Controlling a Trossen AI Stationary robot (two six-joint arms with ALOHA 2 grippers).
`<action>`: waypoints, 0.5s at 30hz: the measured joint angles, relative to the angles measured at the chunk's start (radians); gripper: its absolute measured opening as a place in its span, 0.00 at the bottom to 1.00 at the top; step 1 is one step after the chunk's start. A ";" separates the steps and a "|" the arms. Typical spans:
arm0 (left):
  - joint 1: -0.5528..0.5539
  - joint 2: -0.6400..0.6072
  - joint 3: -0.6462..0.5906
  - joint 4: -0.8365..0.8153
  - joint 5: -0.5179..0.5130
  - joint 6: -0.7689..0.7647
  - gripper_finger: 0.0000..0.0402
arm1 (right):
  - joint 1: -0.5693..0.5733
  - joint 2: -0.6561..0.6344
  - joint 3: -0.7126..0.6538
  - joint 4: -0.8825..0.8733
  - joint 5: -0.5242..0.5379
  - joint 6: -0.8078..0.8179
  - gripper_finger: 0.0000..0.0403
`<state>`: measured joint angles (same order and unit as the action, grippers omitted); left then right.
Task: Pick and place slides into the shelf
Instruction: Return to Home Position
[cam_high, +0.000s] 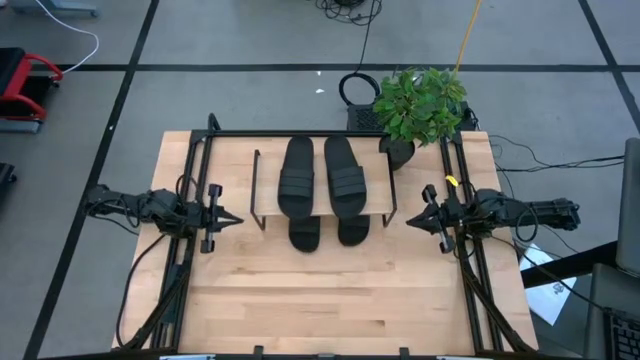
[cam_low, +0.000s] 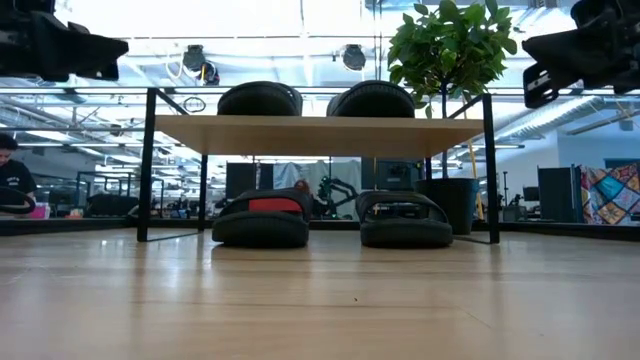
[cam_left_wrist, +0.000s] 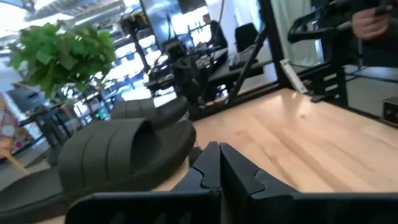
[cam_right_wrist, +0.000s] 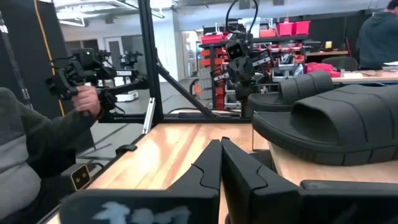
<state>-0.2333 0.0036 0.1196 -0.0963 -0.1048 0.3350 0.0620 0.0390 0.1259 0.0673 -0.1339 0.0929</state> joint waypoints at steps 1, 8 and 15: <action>0.000 0.000 0.000 0.002 0.012 0.000 0.00 | 0.004 -0.009 -0.005 0.001 0.000 0.000 0.00; 0.000 0.000 0.000 -0.027 0.003 0.002 0.00 | 0.025 -0.037 -0.060 0.021 0.002 -0.019 0.00; 0.000 0.000 0.000 -0.029 0.000 -0.016 0.00 | 0.025 -0.038 -0.067 0.041 -0.002 -0.034 0.00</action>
<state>-0.2333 0.0036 0.1196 -0.1253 -0.1047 0.3187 0.0868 0.0010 0.0589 0.1081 -0.1362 0.0584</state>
